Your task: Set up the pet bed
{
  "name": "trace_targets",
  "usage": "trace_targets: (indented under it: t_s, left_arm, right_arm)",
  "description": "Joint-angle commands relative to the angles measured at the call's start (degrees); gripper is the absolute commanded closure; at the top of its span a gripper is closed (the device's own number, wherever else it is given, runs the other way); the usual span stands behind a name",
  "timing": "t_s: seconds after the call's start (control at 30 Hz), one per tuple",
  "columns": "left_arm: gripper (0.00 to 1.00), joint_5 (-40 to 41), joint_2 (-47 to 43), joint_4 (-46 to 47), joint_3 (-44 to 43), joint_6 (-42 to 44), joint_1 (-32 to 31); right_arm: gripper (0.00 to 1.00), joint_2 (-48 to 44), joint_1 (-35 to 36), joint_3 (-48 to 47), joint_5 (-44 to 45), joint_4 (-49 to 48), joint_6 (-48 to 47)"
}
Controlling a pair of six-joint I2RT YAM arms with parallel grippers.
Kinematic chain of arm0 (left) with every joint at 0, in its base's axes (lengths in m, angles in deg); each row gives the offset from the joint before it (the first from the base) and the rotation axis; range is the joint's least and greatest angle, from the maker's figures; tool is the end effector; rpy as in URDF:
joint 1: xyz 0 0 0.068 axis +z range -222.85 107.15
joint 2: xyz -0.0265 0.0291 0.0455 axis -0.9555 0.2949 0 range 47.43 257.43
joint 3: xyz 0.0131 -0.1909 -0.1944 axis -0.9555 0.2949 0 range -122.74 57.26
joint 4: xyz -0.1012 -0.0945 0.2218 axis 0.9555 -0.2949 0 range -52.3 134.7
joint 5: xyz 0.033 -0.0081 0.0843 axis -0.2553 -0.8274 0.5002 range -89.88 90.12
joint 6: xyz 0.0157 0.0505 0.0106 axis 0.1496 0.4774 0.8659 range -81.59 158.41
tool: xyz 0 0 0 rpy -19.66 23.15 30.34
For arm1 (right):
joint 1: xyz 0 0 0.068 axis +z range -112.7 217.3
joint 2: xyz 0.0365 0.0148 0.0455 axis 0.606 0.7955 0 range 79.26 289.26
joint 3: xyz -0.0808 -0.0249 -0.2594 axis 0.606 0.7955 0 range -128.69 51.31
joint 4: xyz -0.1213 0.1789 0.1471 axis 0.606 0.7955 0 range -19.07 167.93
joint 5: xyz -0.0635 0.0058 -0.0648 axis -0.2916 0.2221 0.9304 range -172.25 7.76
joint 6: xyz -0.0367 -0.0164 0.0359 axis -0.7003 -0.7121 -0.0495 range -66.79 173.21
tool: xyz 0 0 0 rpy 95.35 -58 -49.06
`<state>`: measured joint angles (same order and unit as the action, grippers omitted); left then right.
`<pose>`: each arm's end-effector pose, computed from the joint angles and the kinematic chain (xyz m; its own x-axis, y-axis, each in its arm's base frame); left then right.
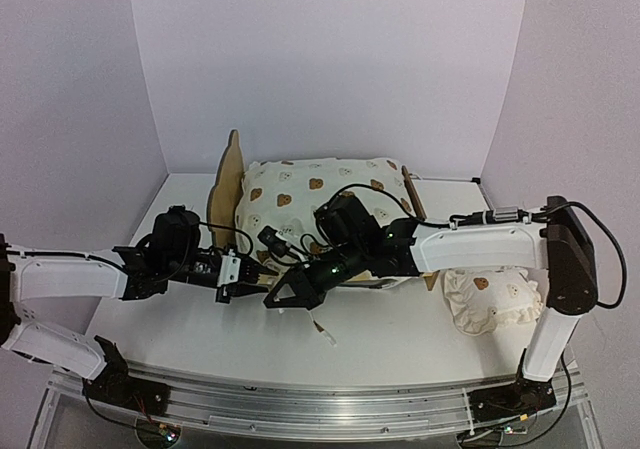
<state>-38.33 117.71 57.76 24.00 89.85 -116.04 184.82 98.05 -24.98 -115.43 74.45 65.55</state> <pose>0.1712 -0.1912 0.2209 0.5585 0.3156 -0.7671 0.8239 -0.1040 0.5571 0.1888 0.3771 0.2442 -0.4625 -0.4601 -0.7579 -0.8764 0.1082 0.4692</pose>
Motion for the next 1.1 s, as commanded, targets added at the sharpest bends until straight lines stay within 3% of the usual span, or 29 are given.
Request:
trace_targets:
  t_s: [0.0,0.07,0.13,0.23,0.27,0.37,0.57,0.9,0.97,1.07]
  left_arm:
    - [0.85,-1.21,-0.01,4.34,-0.35,0.04,-0.65]
    - [0.96,-0.73,-0.27,4.27,-0.25,-0.07,-0.67]
    - [1.00,0.92,-0.74,3.82,-0.32,-1.45,-0.67]
    - [1.00,3.31,-1.30,1.34,-1.09,-4.89,-0.67]
    - [1.00,3.60,-1.42,-0.30,-1.38,-5.37,-0.67]
    - [1.00,3.70,-2.56,-4.70,-1.49,-5.61,-0.65]
    - [1.00,4.31,-6.36,-8.92,1.90,-4.38,-0.67]
    - [1.00,7.43,-8.63,-10.86,3.70,-5.90,-0.67]
    - [1.00,8.01,-8.73,-10.68,3.75,-6.78,-0.67]
    - [1.00,9.29,-8.36,-9.43,2.91,-10.40,-0.67]
  right_arm:
    - [1.00,-2.10,-0.01,-1.63,-1.44,-0.55,0.71]
    - [1.00,-2.18,-0.27,-1.29,-1.17,-0.45,1.44]
    - [0.99,-3.00,-0.90,0.26,1.26,-0.20,3.39]
    - [0.67,-6.79,-1.73,5.82,15.10,1.03,6.13]
    - [0.61,-8.21,-1.87,8.61,20.86,2.00,6.86]
    - [0.46,-10.15,-1.46,13.52,31.06,7.07,8.73]
    - [0.29,-6.42,3.05,13.54,40.70,10.09,6.57]
    - [0.38,2.75,7.53,13.10,45.89,15.27,3.24]
    - [0.53,3.87,7.77,13.72,45.56,15.95,4.49]
    - [0.86,4.35,8.47,14.10,45.97,17.78,4.74]
